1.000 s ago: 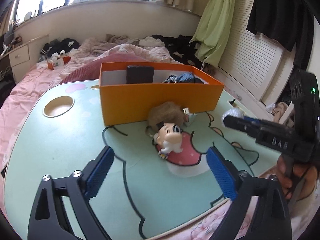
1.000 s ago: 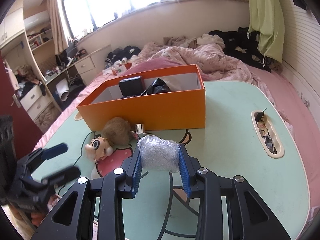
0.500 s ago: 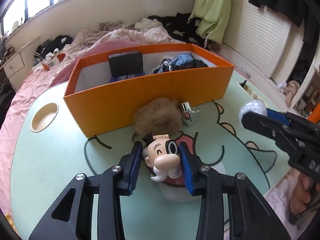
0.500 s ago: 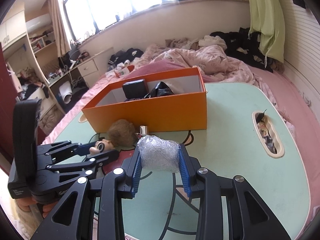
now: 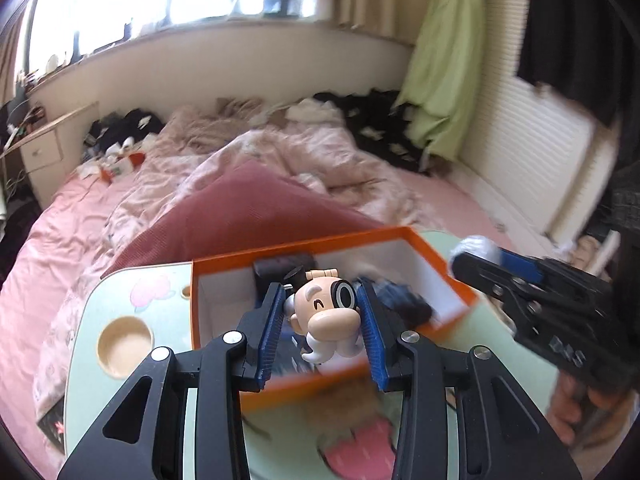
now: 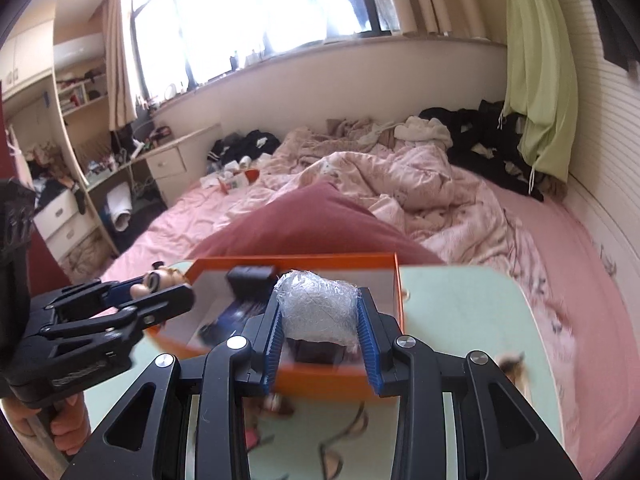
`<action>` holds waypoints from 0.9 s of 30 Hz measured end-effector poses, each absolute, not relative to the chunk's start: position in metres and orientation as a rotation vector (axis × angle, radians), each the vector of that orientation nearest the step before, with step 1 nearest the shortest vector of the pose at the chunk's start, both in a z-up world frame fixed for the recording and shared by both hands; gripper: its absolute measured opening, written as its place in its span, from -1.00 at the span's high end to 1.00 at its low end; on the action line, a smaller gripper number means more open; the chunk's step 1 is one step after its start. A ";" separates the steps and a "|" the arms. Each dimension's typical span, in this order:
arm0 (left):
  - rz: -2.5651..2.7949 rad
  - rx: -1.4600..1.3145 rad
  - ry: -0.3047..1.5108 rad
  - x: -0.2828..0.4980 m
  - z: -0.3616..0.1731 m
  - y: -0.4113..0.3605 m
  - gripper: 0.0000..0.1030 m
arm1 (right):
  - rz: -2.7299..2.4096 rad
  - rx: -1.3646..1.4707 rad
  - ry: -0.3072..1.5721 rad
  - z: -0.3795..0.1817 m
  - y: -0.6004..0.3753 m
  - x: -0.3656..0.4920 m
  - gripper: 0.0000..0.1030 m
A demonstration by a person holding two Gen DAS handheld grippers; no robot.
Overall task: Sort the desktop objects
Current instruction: 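Drop the figurine into the orange box with left while right drops the bag in, then withdraw both grippers from the orange box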
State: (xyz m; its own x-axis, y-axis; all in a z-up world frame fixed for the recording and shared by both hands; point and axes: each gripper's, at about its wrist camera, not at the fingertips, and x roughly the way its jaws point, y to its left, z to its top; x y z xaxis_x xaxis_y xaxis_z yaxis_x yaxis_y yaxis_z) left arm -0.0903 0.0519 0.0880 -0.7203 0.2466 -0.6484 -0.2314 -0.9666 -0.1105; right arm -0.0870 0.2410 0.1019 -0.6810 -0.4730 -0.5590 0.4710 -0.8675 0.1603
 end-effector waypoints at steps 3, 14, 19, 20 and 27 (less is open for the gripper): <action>2.679 -1.146 -0.072 -0.118 0.064 0.051 0.20 | -2.473 0.892 0.046 0.087 0.230 -0.107 0.35; 2.670 -1.253 -0.020 -0.122 0.034 0.049 -0.48 | -2.469 1.008 0.123 0.057 0.226 -0.124 -0.31; 2.695 -1.244 0.022 -0.118 0.031 0.051 -0.48 | -2.477 1.005 0.240 0.053 0.219 -0.113 -0.31; 2.695 -1.248 0.024 -0.117 0.032 0.050 -0.48 | -2.475 1.005 0.257 0.053 0.217 -0.111 -0.31; 2.712 -1.207 0.050 -0.095 0.032 0.043 -0.48 | -2.443 1.002 0.280 0.053 0.216 -0.084 -0.31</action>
